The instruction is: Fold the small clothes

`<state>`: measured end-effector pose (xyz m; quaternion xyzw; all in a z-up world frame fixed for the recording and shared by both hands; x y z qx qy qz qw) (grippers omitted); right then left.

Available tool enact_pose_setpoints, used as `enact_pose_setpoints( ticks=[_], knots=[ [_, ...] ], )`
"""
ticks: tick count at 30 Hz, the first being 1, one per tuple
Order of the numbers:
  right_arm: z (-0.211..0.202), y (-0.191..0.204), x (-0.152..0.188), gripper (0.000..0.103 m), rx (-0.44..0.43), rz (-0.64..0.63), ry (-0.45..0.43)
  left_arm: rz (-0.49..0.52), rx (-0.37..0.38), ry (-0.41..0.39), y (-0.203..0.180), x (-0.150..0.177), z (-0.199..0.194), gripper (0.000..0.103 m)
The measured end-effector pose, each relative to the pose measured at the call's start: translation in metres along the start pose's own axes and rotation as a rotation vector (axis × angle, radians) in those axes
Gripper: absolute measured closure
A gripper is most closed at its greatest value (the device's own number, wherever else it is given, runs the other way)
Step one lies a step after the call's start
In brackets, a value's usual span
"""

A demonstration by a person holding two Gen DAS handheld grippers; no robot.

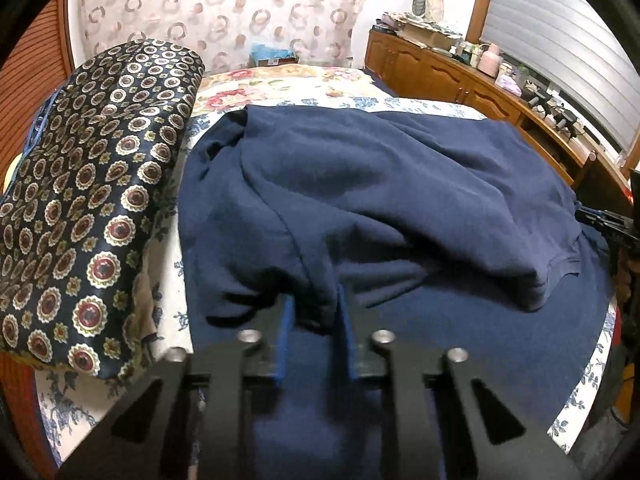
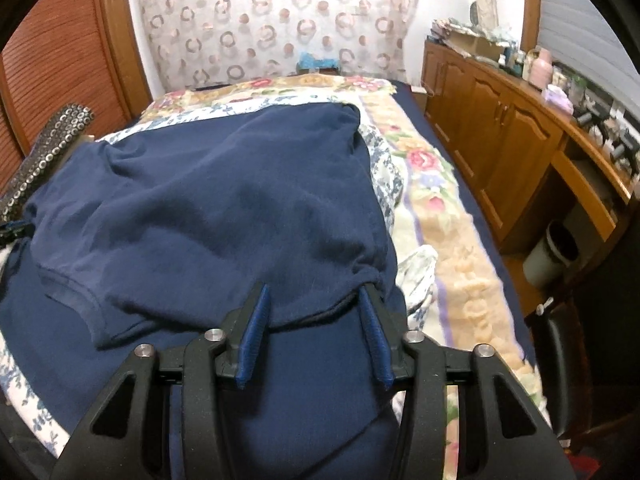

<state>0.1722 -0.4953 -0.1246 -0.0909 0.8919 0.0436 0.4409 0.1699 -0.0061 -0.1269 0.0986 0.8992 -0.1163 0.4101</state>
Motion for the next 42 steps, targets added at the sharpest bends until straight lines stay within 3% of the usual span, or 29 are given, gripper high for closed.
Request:
enact_pose_setpoints(
  ticks=[4, 15, 25, 31, 37, 39, 42],
  knots=[
    [-0.009, 0.001, -0.005, 0.102, -0.038, -0.003, -0.044, 0.024, 0.019, -0.042, -0.004, -0.003, -0.012, 0.099],
    [-0.068, -0.008, -0.046, 0.103, -0.05, 0.007, -0.221, 0.011, 0.068, -0.203, 0.003, -0.023, -0.083, 0.1],
    [-0.122, -0.011, -0.063, 0.103, -0.047, 0.004, -0.313, -0.008, 0.084, -0.261, 0.02, -0.012, -0.13, 0.1],
    [-0.145, -0.02, -0.051, 0.103, -0.031, 0.002, -0.283, -0.02, 0.076, -0.218, 0.023, 0.022, -0.144, 0.1],
    [-0.123, -0.014, -0.015, 0.103, -0.029, -0.018, -0.179, -0.024, 0.053, -0.136, 0.023, 0.054, -0.13, 0.098],
    [-0.115, -0.005, -0.009, 0.103, -0.035, -0.051, -0.154, -0.026, 0.041, -0.117, 0.024, 0.057, -0.126, 0.093],
    [-0.115, 0.001, -0.01, 0.099, -0.028, -0.07, -0.161, -0.034, 0.038, -0.14, 0.025, 0.055, -0.132, 0.075]
  ],
)
Point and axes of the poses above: each gripper's, at about its wrist camera, not at the fingertips, and z roughly the way its jaws point, y to its left, x to its underside, the point moved 5 cm from there along z, roughly the way its jaws point, and after that the axes turned 11 degrees about -y, right-handed, at the moved point
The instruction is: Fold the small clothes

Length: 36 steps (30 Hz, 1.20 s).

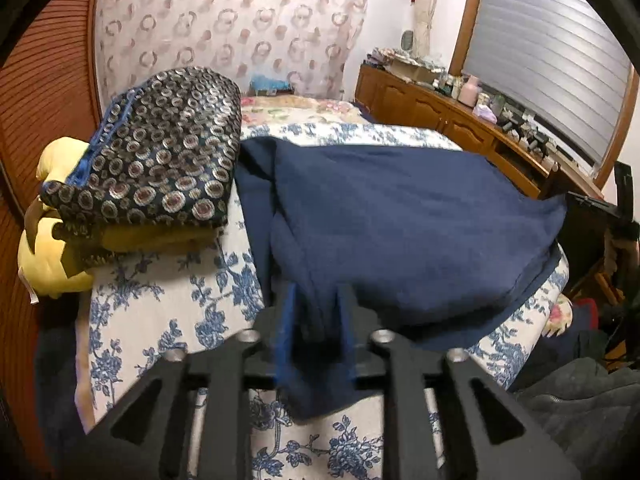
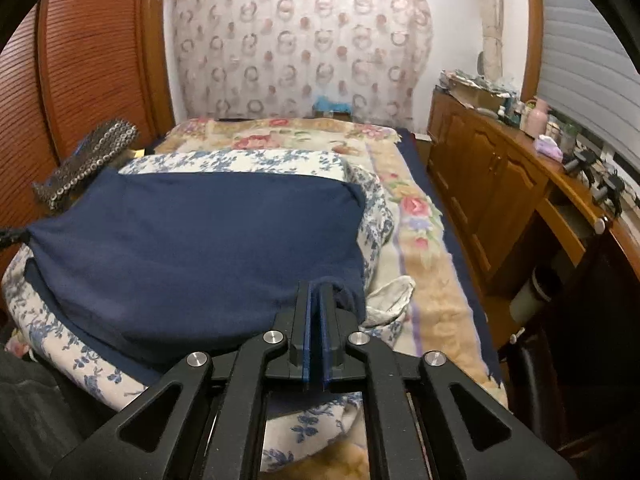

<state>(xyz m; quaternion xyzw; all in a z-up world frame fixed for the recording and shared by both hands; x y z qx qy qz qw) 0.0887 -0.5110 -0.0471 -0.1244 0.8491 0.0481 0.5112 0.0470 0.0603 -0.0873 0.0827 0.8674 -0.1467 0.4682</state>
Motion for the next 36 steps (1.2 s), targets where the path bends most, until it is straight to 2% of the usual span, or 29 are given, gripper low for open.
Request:
enact_pose_setpoints(
  ticks=[1, 2, 3, 4, 5, 6, 8, 10, 21, 30, 36],
  knots=[
    [-0.001, 0.001, -0.003, 0.092, 0.01, -0.011, -0.009, -0.002, -0.005, -0.01, 0.0, -0.003, -0.003, 0.069],
    [-0.002, 0.003, -0.007, 0.08, 0.014, -0.016, -0.022, -0.002, -0.006, -0.02, -0.001, -0.005, -0.005, 0.065],
    [-0.003, 0.005, -0.009, 0.073, 0.013, -0.021, -0.034, -0.003, -0.007, -0.026, 0.0, -0.007, -0.006, 0.065],
    [-0.003, 0.007, -0.012, 0.058, 0.009, -0.025, -0.042, 0.001, -0.009, -0.031, -0.001, -0.009, -0.007, 0.064],
    [-0.002, 0.01, -0.014, 0.049, 0.006, -0.029, -0.048, 0.006, -0.014, -0.032, -0.001, -0.009, -0.007, 0.06],
    [0.0, 0.014, -0.015, 0.047, -0.003, -0.033, -0.051, 0.01, -0.018, -0.032, 0.0, -0.01, -0.005, 0.059],
    [0.009, 0.022, -0.015, 0.045, -0.02, -0.036, -0.043, 0.009, -0.019, -0.026, 0.001, -0.01, -0.001, 0.052],
    [0.019, 0.032, -0.011, 0.044, -0.043, -0.029, -0.031, 0.007, -0.023, -0.019, 0.0, -0.008, 0.005, 0.05],
    [0.078, 0.104, 0.028, 0.044, -0.174, -0.043, 0.08, 0.009, -0.062, 0.037, 0.001, 0.006, 0.025, 0.049],
    [0.09, 0.116, 0.04, 0.044, -0.18, -0.049, 0.118, -0.014, -0.086, 0.064, 0.007, 0.02, 0.031, 0.049],
    [0.091, 0.117, 0.043, 0.036, -0.163, -0.059, 0.105, -0.026, -0.093, 0.083, 0.011, 0.031, 0.032, 0.049]
  ],
)
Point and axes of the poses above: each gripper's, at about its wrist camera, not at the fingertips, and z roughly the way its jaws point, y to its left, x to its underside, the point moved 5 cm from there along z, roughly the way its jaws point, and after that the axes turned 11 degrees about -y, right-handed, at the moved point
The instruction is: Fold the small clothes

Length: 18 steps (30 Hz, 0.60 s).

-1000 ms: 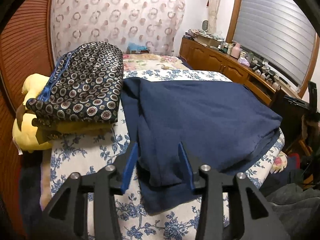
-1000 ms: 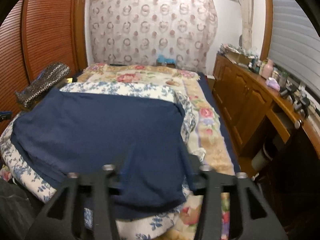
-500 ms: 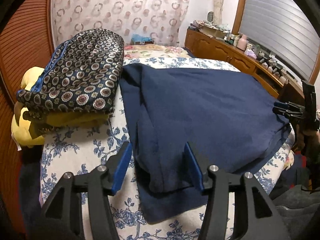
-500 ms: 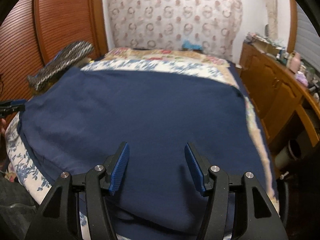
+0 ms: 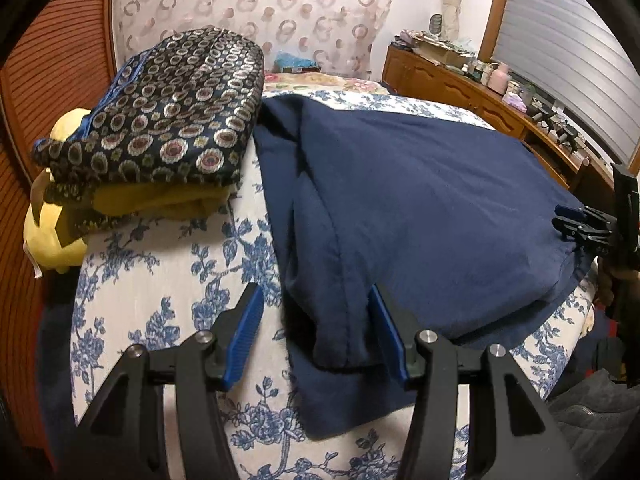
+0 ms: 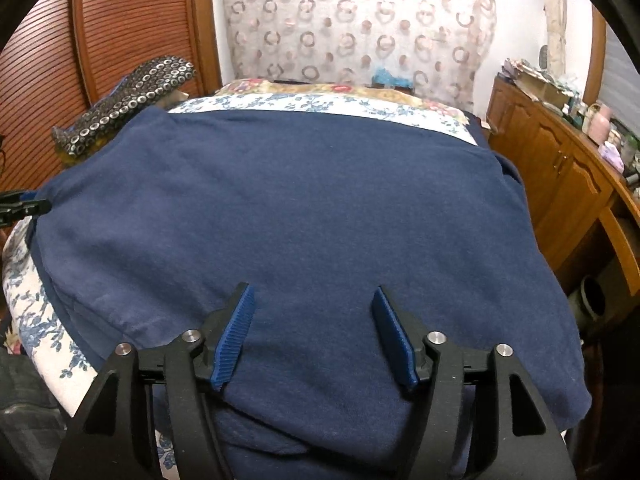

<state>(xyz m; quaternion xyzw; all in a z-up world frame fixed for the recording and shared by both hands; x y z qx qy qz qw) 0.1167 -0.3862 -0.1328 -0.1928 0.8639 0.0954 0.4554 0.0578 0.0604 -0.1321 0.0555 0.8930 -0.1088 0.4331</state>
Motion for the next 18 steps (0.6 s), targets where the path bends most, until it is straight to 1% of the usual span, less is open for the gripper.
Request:
enact_pose_setpoints(
  ticks=[2, 5, 10, 16, 18],
  knots=[
    [0.0, -0.001, 0.001, 0.032, -0.007, 0.003, 0.004, -0.004, -0.001, 0.004, 0.002, 0.004, 0.0, 0.049],
    [-0.002, -0.002, 0.003, 0.03, -0.003, -0.006, -0.001, -0.013, -0.001, 0.012, 0.004, 0.008, 0.001, 0.049],
    [-0.003, 0.001, 0.007, 0.025, 0.01, -0.023, -0.01, -0.027, -0.003, 0.003, 0.006, 0.011, -0.002, 0.049],
    [-0.004, 0.0, 0.009, 0.024, 0.014, -0.009, -0.029, -0.049, -0.001, -0.003, 0.008, 0.015, -0.007, 0.049],
    [-0.004, 0.0, 0.008, 0.024, 0.013, -0.009, -0.03, -0.053, 0.011, -0.006, 0.005, 0.016, -0.01, 0.049]
  ],
)
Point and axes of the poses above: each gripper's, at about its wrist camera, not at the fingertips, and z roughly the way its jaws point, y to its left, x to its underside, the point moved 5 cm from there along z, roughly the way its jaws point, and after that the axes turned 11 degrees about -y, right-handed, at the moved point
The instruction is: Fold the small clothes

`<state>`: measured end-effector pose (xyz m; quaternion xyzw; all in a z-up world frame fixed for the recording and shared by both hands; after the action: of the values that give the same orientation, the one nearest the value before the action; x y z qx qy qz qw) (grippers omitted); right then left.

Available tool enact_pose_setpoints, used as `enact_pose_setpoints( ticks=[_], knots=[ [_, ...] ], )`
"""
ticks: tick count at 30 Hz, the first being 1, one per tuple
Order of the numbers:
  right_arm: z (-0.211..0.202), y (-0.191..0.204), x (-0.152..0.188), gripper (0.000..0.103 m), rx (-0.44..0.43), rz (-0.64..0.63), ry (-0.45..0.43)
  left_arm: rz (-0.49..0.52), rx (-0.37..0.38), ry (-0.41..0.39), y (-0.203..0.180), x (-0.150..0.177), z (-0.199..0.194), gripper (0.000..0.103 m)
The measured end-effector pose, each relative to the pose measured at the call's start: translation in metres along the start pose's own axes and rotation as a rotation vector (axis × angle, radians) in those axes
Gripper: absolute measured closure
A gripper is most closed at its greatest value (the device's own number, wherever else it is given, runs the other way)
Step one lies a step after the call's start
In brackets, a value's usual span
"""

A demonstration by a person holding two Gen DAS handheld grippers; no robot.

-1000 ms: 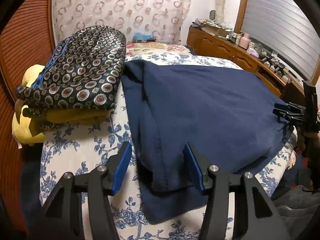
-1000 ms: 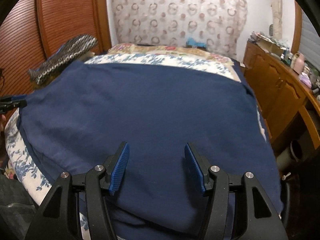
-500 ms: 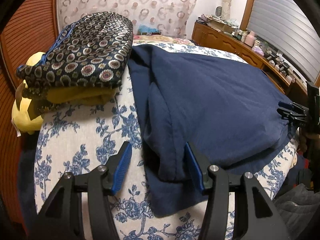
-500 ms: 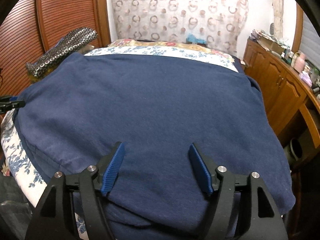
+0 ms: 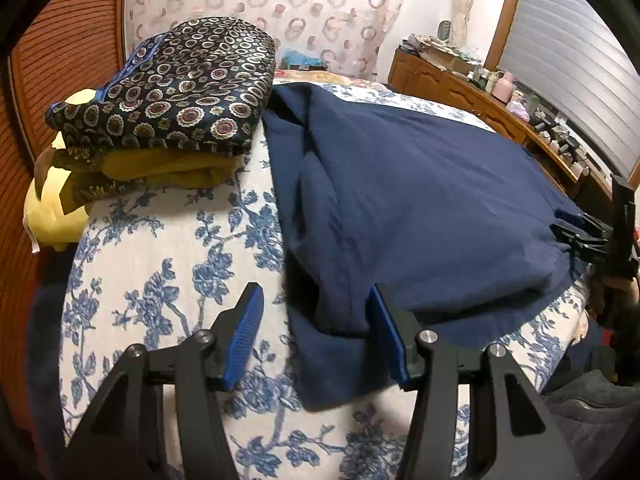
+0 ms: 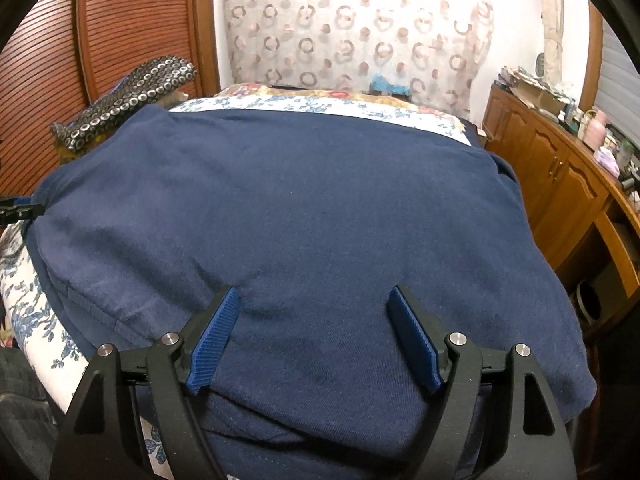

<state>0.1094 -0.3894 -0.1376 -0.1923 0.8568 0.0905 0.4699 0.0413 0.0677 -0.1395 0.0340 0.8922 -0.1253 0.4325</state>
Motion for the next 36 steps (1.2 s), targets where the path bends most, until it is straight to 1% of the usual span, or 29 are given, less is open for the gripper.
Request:
enact_pose_setpoints(
  ticks=[3, 4, 5, 6, 8, 9, 11, 15, 17, 22, 25, 29, 36],
  knots=[
    [0.0, 0.0, 0.0, 0.024, 0.0, 0.0, 0.0, -0.003, 0.027, -0.004, -0.005, 0.002, -0.002, 0.049],
    [0.0, 0.0, 0.0, 0.024, 0.0, 0.0, 0.0, 0.009, 0.028, -0.006, -0.007, 0.003, -0.002, 0.057],
    [0.0, 0.0, 0.0, 0.024, 0.0, 0.001, -0.001, 0.027, 0.028, -0.006, -0.01, 0.004, -0.003, 0.061],
    [0.0, 0.0, 0.0, 0.024, 0.0, 0.001, -0.001, 0.041, 0.028, -0.007, -0.012, 0.005, -0.003, 0.062],
    [0.0, 0.0, 0.0, 0.024, 0.0, 0.0, -0.001, 0.043, 0.03, -0.007, -0.014, 0.004, -0.003, 0.071],
    [0.0, 0.0, 0.0, 0.024, 0.0, 0.001, -0.001, 0.038, 0.031, -0.006, -0.013, 0.004, -0.002, 0.072],
    [0.0, 0.0, 0.0, 0.024, 0.0, 0.001, -0.001, 0.034, 0.034, -0.004, -0.012, 0.003, -0.002, 0.082],
    [0.0, 0.0, 0.0, 0.024, 0.0, 0.0, -0.002, 0.039, 0.047, -0.007, -0.015, 0.003, -0.001, 0.087],
    [0.0, 0.0, 0.0, 0.024, 0.0, 0.001, -0.002, 0.036, 0.05, -0.015, -0.016, 0.003, -0.002, 0.092],
    [0.0, 0.0, 0.001, 0.024, 0.0, 0.0, -0.002, 0.064, 0.075, -0.063, -0.028, -0.004, -0.012, 0.096],
    [0.0, 0.0, 0.001, 0.024, 0.0, 0.001, -0.003, 0.08, 0.102, -0.095, -0.037, -0.013, -0.021, 0.096],
    [0.0, 0.0, 0.001, 0.024, 0.0, 0.001, -0.003, 0.093, 0.112, -0.136, -0.044, -0.028, -0.03, 0.096],
    [0.0, 0.0, 0.001, 0.024, -0.001, 0.001, -0.004, 0.108, 0.138, -0.173, -0.059, -0.047, -0.03, 0.096]
  ],
)
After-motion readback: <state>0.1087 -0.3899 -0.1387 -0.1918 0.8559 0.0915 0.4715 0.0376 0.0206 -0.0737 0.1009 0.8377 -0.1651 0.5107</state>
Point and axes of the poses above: each gripper's, at about its wrist camera, not at the fingertips, and z roughly the way its jaws point, y to its left, x to its underside, the point moved 5 cm from there along z, roughly the way its jaws point, and after that the axes turned 11 degrees about -y, right-handed, at the moved point
